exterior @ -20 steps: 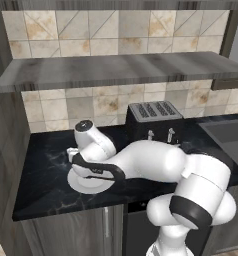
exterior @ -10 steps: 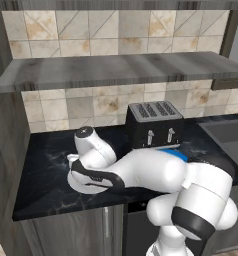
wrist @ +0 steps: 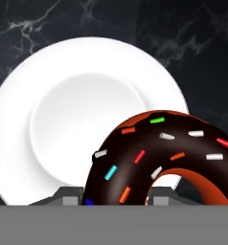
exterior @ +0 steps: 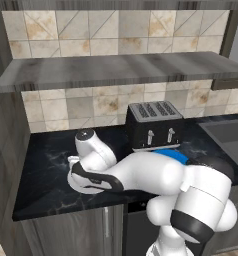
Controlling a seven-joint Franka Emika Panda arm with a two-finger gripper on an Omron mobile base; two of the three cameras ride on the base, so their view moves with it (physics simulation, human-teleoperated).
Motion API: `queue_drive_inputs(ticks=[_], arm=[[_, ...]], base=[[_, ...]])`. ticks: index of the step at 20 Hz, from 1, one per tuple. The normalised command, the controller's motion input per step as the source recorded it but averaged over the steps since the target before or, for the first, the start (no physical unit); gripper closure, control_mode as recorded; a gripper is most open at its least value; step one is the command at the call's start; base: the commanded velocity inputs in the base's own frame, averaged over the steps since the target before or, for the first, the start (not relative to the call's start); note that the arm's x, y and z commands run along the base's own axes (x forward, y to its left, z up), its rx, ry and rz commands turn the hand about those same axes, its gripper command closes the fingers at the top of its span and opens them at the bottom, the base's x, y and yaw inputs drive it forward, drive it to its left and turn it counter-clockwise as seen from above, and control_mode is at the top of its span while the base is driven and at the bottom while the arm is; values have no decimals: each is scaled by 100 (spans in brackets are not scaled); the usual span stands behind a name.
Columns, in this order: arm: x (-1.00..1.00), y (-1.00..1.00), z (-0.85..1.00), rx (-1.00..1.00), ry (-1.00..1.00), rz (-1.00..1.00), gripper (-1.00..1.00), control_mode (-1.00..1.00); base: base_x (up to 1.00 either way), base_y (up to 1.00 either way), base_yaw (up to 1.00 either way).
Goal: Place the pastries on the plates.
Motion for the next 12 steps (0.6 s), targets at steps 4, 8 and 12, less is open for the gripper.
queue_drive_inputs(ticks=[4, 8, 12], arm=[[0, 0, 0, 0, 0, 0, -100, -100], [0, 0, 0, 0, -1, 0, -100, -100], [0, 0, 2, 0, 0, 0, -100, -100]], base=[[0, 0, 0], [0, 0, 0], [0, 0, 0]])
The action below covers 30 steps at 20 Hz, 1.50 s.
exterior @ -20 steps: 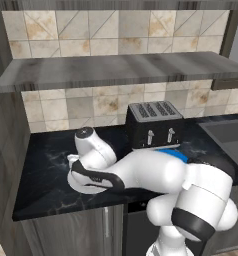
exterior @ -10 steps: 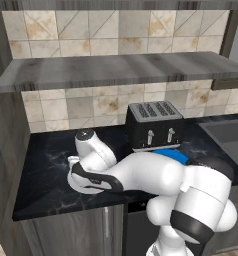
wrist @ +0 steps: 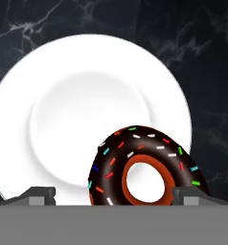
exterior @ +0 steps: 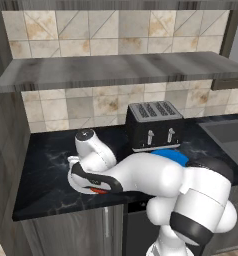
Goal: Place the pastries on the plates.
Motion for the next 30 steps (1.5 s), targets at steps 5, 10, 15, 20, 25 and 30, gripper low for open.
queue_drive_inputs(ticks=[5, 10, 15, 20, 25, 30], arm=[[1, 0, 9, 0, 0, 0, -100, -100], [1, 0, 2, -2, 1, 0, -100, -100], [-17, 0, 1, 0, 0, 1, -100, -100], [-8, -55, 19, 4, -3, 1, -100, -100], [-61, -85, 39, 14, -1, 1, -100, -100], [-89, -84, 24, 7, -3, 10, -100, -100]], base=[[0, 0, 0], [0, 0, 0], [0, 0, 0], [0, 0, 0], [0, 0, 0], [0, 0, 0]])
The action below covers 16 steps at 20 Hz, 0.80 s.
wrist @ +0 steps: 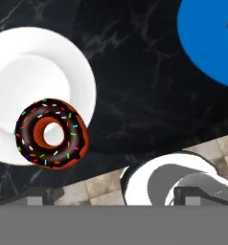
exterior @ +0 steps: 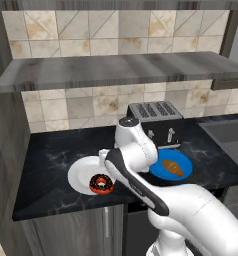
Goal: Place the pastries on the plates.
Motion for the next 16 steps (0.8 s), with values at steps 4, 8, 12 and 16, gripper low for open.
queue_drive_inputs(ticks=[4, 8, 12, 16], arm=[[-100, -66, 9, 1, -6, 22, -100, -100], [-100, -61, 8, 0, -6, 26, -100, -100], [-94, -70, 24, 8, -6, 24, -100, -100], [-59, -78, 29, 14, 0, 14, -100, -100]], base=[[0, 0, 0], [0, 0, 0], [0, 0, 0], [0, 0, 0]])
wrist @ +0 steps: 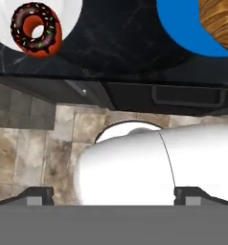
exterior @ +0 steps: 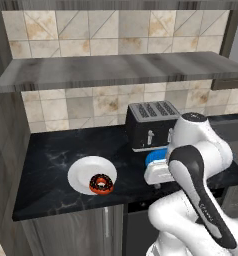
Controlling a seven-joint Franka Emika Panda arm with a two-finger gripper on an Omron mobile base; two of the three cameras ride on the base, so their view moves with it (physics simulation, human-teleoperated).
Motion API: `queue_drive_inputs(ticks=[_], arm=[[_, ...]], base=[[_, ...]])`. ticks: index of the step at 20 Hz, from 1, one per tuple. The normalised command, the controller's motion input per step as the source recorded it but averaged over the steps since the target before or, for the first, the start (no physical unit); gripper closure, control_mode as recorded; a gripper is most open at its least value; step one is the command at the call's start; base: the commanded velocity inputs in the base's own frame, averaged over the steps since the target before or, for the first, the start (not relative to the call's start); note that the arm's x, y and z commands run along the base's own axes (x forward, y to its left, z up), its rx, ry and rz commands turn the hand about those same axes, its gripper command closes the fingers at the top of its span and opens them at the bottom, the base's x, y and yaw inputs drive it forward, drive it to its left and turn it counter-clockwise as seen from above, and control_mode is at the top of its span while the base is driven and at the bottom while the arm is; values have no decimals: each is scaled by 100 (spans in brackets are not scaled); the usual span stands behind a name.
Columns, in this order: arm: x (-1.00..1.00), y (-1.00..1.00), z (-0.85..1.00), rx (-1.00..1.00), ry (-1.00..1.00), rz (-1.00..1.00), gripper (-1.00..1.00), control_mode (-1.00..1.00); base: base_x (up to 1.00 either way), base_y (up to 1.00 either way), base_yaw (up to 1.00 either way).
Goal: Place the pastries on the plates.
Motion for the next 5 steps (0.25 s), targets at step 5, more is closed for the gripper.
queue_drive_inputs(ticks=[5], arm=[[-30, -100, 2, 21, 0, 3, -100, -100]], base=[[0, 0, 0]])
